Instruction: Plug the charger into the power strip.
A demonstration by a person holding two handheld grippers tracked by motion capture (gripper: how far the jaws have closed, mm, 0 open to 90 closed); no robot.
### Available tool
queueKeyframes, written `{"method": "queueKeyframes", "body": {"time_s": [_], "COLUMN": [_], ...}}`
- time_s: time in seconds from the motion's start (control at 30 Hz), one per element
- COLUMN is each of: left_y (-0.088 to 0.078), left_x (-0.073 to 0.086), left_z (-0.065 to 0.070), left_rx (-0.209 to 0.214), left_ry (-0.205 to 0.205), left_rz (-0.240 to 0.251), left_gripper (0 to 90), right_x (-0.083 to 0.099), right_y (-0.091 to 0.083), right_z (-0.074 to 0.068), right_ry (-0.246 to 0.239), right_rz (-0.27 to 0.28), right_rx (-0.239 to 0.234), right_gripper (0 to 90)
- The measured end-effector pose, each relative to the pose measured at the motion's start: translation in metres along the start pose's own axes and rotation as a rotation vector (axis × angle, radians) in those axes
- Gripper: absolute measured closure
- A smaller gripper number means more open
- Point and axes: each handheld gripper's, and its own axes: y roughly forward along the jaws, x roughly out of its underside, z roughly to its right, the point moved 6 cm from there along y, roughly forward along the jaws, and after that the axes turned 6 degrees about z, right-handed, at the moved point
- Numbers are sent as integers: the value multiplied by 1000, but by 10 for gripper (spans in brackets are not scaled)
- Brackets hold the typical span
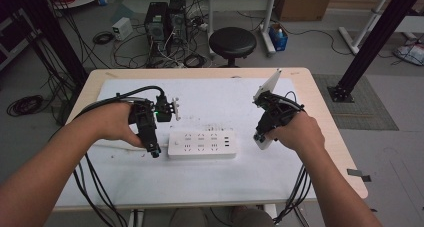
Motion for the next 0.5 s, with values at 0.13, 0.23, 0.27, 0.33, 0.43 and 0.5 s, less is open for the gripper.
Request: {"method": "queueKeyframes", "body": {"time_s": [0.13, 0.23, 0.27, 0.33, 0.43, 0.5], "left_y": [0, 2, 3, 3, 2, 1], "left_x": [1, 1, 1, 1, 2, 2], "left_z": [0, -1, 1, 2, 2, 1], "left_rx": [5, -4, 2, 13, 15, 11], "left_ry": [17, 22, 18, 21, 25, 27], "left_rz": [-10, -22, -16, -14, -8, -12], "left_gripper": [227, 227, 227, 227, 227, 227], "right_x": [-4, -9, -11, -15, -21, -24], "right_y": [1, 2, 2, 2, 4, 5], "right_z": [1, -1, -2, -4, -6, -8], "right_ry": [-71, -115, -126, -168, -252, -300], "right_rz": [-34, -53, -52, -49, -59, -66], "right_rx": [-3, -17, -18, -26, -31, -38], "right_gripper": [621, 621, 621, 621, 621, 621]}}
